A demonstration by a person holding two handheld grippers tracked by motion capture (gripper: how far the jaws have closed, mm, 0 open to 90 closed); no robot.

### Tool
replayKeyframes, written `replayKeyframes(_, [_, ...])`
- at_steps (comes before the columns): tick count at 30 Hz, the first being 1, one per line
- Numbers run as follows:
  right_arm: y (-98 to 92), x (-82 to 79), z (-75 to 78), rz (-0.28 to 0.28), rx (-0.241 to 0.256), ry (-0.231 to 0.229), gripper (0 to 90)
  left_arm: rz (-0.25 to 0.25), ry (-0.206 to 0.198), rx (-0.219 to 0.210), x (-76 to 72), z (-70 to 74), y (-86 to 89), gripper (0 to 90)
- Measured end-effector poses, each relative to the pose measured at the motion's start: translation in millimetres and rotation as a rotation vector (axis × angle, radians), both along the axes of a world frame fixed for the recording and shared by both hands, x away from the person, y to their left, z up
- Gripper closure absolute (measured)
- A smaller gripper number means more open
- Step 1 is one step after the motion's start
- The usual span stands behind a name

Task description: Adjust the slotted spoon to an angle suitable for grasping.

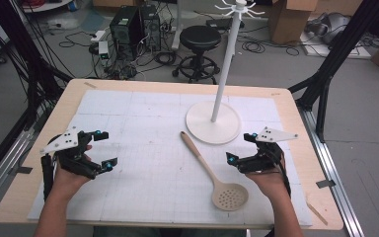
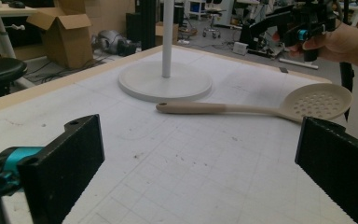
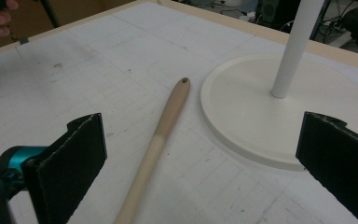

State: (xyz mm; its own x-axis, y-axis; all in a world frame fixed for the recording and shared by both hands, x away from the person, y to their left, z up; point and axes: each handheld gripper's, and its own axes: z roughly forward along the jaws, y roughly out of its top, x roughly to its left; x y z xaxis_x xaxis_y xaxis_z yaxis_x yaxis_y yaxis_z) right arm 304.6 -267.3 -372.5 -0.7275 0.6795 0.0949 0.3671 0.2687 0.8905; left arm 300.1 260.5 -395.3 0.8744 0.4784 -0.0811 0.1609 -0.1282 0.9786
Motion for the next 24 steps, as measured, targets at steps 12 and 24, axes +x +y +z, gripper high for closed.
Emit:
replayKeyframes(12, [0.5,-1.9,0.1,-0.002,0.005,-0.006,0.1,-0.016,0.009,0.017,0.1,-2.1,-3.6,1.7])
replayKeyframes(24, [-0.6,-2.8,1.1,-0.012,0.003,-0.004,0.1,-0.011,0.004,0.019,-0.1,-1.4,-3.1,1.7])
